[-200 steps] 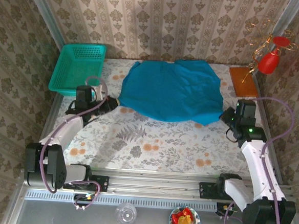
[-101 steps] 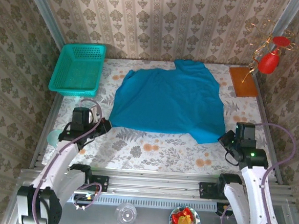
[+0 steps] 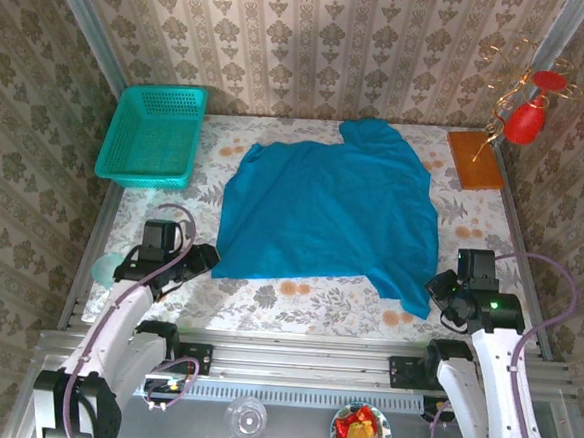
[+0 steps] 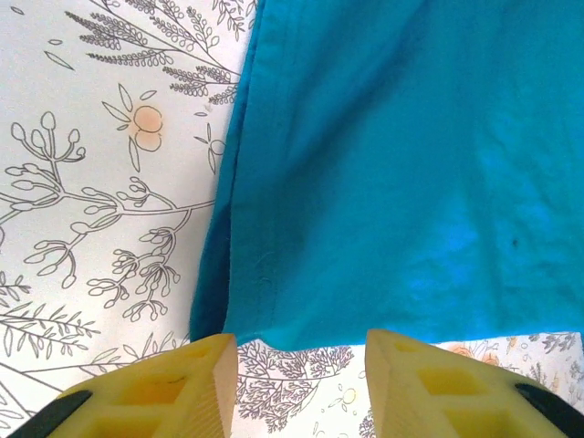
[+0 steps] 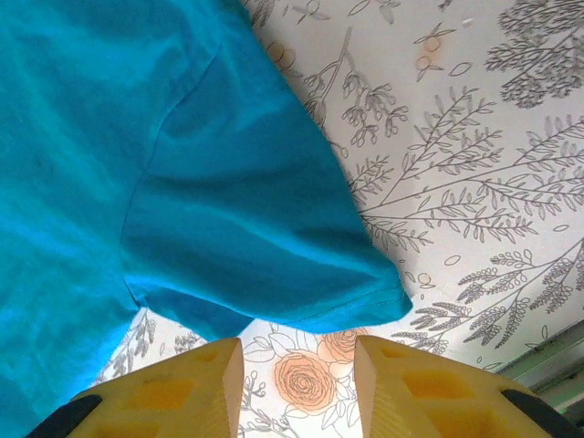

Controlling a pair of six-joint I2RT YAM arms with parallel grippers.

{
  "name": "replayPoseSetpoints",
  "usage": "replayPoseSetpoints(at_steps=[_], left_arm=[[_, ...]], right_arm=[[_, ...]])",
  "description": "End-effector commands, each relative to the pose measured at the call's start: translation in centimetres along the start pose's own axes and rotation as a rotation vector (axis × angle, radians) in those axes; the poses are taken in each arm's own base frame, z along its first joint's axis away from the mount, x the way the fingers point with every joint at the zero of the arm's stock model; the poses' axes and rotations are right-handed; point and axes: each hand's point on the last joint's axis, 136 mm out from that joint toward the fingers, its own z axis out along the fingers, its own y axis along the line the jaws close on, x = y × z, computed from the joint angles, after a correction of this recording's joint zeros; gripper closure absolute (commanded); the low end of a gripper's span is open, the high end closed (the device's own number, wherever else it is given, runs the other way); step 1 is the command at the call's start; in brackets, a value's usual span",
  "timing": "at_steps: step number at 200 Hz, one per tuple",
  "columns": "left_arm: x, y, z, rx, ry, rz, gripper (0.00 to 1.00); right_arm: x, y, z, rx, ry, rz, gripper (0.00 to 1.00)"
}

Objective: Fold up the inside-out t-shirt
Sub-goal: Flatten out the T-shirt at the center of the table, then smooth out the T-shirt at the center of the table.

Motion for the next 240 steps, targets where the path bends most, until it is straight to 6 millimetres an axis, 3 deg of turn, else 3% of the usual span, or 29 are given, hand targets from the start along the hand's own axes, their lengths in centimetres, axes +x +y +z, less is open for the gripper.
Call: replayPoseSetpoints(at_steps=[1, 52, 108, 166, 205, 228, 240], left_arm=[[-1.1, -0.8, -1.0, -0.009, -0.018, 0.041, 0.58], [-2.0, -3.4, -0.6, 0.102, -0.019, 0.066, 0.60], [-2.0, -4.5, -0.4, 0.145, -0.009, 0.083, 0.60], [-1.7, -4.3, -0.4, 0.141, -0.006, 0.086, 0.60], [-1.7, -4.4, -0.5, 0.147, -0.005, 0.081, 0.60], [-1.8, -4.4, -0.5, 0.148, -0.009, 0.082, 0.61], [-1.8, -4.4, -0.5, 0.148, -0.010, 0.079, 0.61]], right_arm=[[0.7, 2.9, -0.1, -0.095, 0.067, -0.137, 0.65], [6.8, 8.6, 3.1, -0.176, 0.282, -0.534, 0.63], [8.1, 10.2, 7.4, -0.101, 0.329, -0.653, 0.49], [9.2, 9.0, 10.5, -0.034, 0.380, -0.653, 0.43], [11.9, 8.2, 10.0, -0.021, 0.492, -0.655, 0.41], [14.5, 9.4, 8.9, -0.136, 0.594, -0.590, 0.40], [14.9, 11.0, 8.1, -0.217, 0.606, -0.568, 0.39]])
